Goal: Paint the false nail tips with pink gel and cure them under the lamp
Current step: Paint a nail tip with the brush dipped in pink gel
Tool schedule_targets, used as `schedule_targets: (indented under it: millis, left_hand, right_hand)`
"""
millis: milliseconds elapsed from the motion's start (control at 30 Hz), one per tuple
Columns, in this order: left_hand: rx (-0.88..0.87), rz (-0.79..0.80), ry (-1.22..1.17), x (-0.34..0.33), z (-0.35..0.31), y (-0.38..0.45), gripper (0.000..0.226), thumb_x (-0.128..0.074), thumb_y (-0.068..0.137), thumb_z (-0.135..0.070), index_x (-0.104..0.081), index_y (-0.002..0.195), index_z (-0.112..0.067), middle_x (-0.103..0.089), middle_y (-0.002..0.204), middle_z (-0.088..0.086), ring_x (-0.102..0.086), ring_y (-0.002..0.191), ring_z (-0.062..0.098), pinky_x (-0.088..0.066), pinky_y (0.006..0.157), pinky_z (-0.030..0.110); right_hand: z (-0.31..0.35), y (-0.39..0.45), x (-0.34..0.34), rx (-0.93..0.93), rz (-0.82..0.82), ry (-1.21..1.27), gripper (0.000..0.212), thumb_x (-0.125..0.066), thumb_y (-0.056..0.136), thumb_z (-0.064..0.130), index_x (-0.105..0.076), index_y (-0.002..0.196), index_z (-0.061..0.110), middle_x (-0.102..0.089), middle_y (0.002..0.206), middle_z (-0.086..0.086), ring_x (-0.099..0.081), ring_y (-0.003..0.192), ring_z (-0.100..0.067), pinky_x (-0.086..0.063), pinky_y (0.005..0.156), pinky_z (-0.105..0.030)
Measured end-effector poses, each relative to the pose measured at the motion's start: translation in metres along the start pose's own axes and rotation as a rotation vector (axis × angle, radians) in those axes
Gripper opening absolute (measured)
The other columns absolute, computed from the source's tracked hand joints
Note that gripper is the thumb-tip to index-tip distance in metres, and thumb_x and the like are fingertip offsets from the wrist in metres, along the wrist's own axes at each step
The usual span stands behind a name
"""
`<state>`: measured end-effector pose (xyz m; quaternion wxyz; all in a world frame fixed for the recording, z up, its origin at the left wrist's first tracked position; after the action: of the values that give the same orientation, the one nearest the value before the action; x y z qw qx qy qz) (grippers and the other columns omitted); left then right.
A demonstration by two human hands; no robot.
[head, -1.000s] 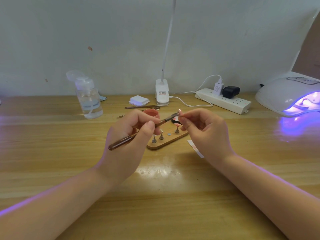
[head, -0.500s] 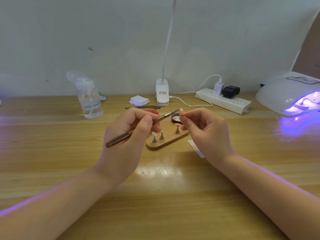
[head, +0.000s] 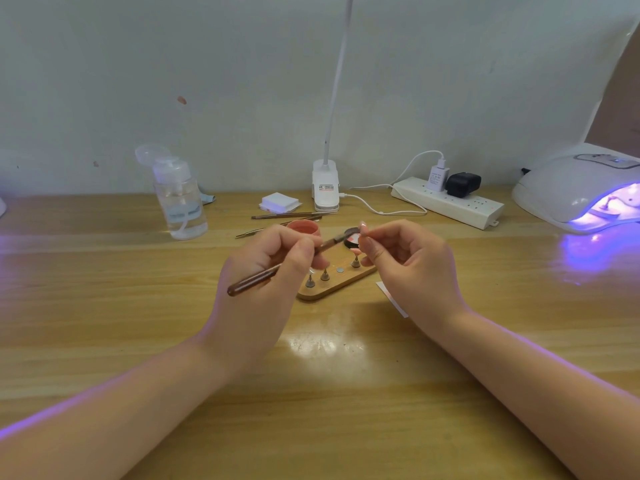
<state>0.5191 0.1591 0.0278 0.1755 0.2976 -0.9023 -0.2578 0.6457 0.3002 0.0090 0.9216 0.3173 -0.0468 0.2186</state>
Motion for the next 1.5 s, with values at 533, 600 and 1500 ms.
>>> schedule_targets:
  millis: [533,600,1500]
  left_hand:
    - [0.012,0.01,-0.041,0.001,0.002,0.0,0.018,-0.05,0.088,-0.017,-0.067,0.082,-0.013,-0.072,0.071,-0.004,-0.067,0.084,0.006,-0.048,0.08,0.017]
    - [-0.002,-0.007,-0.051,0.001,0.0,0.0,0.018,-0.049,0.087,-0.014,-0.065,0.079,-0.013,-0.07,0.067,-0.004,-0.066,0.081,0.004,-0.047,0.079,0.014]
    - [0.409,-0.166,-0.308,-0.008,0.01,-0.004,0.031,-0.054,0.097,-0.023,-0.072,0.078,-0.038,-0.074,0.099,-0.008,-0.068,0.095,0.008,-0.049,0.095,0.05]
  right_hand:
    - [-0.001,-0.003,-0.003,-0.044,-0.013,-0.022,0.006,-0.072,0.084,0.016,-0.07,0.09,0.019,-0.072,0.076,0.003,-0.071,0.07,-0.012,-0.059,0.072,-0.04]
    - [-0.001,-0.002,-0.002,-0.055,-0.01,-0.025,0.007,-0.071,0.085,0.016,-0.069,0.09,0.02,-0.072,0.076,0.002,-0.071,0.07,-0.012,-0.059,0.072,-0.038]
    - [-0.012,0.001,-0.014,-0.133,0.163,-0.678,0.022,-0.066,0.085,0.044,-0.076,0.094,0.027,-0.073,0.092,0.008,-0.065,0.089,-0.013,-0.05,0.072,-0.028]
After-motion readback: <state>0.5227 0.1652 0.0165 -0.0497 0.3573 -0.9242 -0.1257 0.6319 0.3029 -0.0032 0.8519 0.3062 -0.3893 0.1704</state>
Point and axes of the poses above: each hand's wrist, its own y-axis towards the middle knuckle, its own x-axis out of the back of the hand, z = x × y, the point moved 1 cm from there along y, towards the middle knuckle
